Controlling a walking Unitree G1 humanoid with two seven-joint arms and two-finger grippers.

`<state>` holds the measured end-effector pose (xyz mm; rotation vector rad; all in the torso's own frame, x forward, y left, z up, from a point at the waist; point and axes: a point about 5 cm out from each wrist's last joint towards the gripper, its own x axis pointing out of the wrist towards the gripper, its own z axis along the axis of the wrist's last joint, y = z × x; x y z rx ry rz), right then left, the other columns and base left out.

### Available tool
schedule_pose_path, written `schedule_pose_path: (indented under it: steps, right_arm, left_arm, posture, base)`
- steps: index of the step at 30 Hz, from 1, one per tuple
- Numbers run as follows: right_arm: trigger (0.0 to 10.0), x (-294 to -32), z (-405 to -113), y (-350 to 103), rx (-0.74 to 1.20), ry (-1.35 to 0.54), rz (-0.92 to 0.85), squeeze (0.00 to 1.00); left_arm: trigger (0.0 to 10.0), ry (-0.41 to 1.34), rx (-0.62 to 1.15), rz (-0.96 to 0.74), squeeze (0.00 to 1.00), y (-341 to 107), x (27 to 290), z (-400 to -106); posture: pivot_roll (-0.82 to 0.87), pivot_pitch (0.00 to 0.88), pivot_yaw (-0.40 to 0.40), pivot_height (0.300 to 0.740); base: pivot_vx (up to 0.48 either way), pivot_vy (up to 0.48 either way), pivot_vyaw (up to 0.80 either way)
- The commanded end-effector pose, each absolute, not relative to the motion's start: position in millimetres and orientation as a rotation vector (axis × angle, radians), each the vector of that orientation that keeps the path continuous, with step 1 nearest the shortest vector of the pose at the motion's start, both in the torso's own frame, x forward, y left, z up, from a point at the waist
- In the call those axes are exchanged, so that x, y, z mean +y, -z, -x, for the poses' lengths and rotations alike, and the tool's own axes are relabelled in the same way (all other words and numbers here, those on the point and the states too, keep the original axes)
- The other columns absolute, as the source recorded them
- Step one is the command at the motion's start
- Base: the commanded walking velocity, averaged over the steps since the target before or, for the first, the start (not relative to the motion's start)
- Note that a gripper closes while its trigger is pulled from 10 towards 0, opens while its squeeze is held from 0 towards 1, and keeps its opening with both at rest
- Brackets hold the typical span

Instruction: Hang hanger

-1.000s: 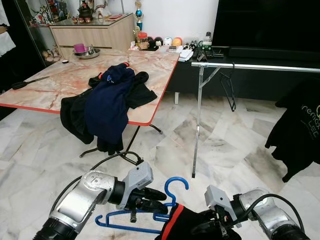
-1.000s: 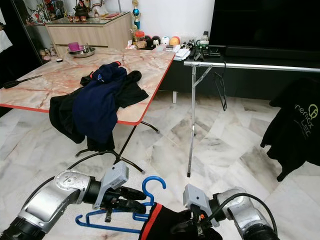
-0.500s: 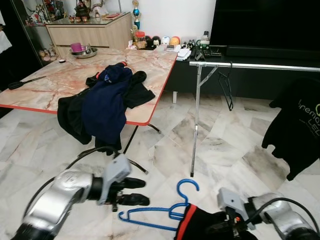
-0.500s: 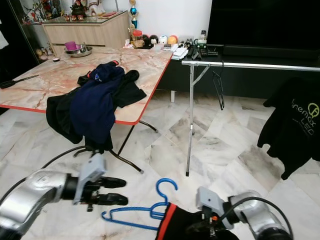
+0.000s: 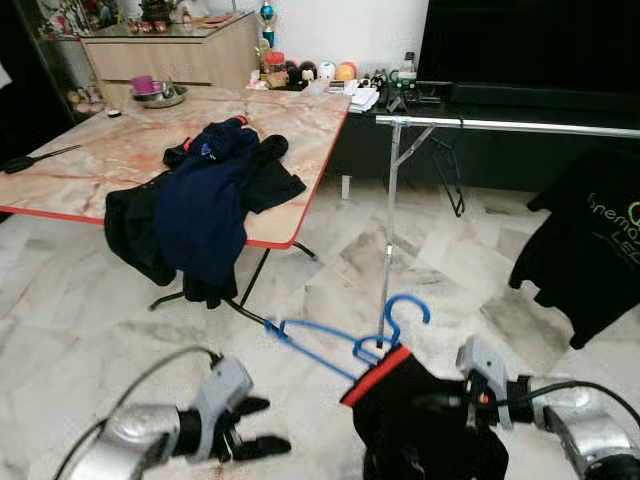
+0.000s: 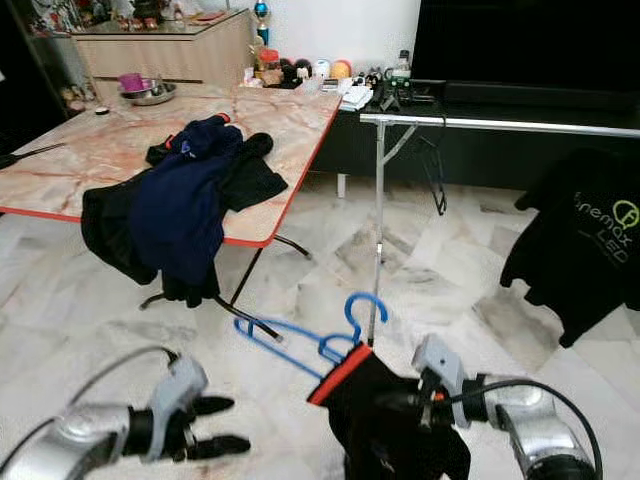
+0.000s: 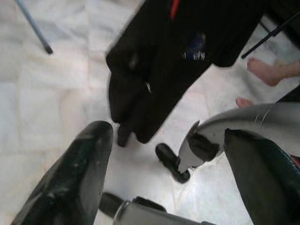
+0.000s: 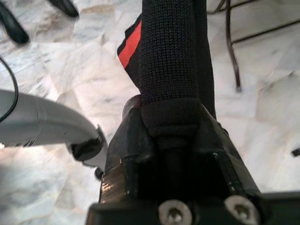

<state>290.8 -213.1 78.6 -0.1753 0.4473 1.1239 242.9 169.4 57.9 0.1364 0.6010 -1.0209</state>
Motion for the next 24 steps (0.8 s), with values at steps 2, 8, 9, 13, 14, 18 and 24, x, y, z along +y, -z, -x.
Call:
schedule_pose_path:
  steps: [2,8,9,13,14,18,24]
  right_arm:
    - [0.0,-210.8,-304.5,-108.9,0.329,-1.123,0.199,0.0]
    - [0.0,-200.1,-303.3,-127.6,0.294,-1.217,0.243,0.0]
    - [0.0,-196.2,-299.7,-130.6,0.301,-1.275,0.271,0.0]
    - [0.0,-191.3,-300.8,-136.4,0.299,-1.321,0.301,0.0]
    - [0.0,-189.5,-304.0,-140.0,0.288,-1.313,0.299,0.0]
    - [0.0,-183.2,-311.1,-150.6,0.253,-1.31,0.279,0.0]
    - [0.0,-170.8,-312.1,-157.8,0.237,-1.37,0.298,0.0]
  left_arm:
    - [10.0,0.982,0.609,-0.147,0.84,-52.6,166.1,-246.7]
    - [10.0,0.872,0.574,-0.242,0.0,-37.3,159.1,-260.0]
    - [10.0,0.81,0.547,-0.269,0.0,-33.6,155.7,-268.2]
    - [10.0,0.769,0.543,-0.334,0.0,-25.3,149.2,-274.1]
    - [10.0,0.771,0.547,-0.361,0.0,-22.6,147.7,-274.1]
    - [10.0,0.74,0.506,-0.409,0.0,-21.8,142.8,-279.4]
    - [10.0,0.715,0.452,-0.447,0.0,-21.3,135.6,-285.9]
  posture:
    - [0.1,0.077,0.009,0.74]
    - [0.09,0.084,0.008,0.74]
    - [0.09,0.085,0.008,0.74]
    - [0.08,0.082,0.006,0.74]
    - [0.08,0.083,0.006,0.74]
    - [0.07,0.083,0.005,0.74]
    - [0.07,0.079,-0.003,0.74]
  base:
    - [0.0,0.0,0.0]
    - [0.0,0.0,0.0]
    - [0.0,0.0,0.0]
    - [0.0,0.0,0.0]
    - [0.0,0.0,0.0]
    - [0.0,0.0,0.0]
    - [0.0,0.0,0.0]
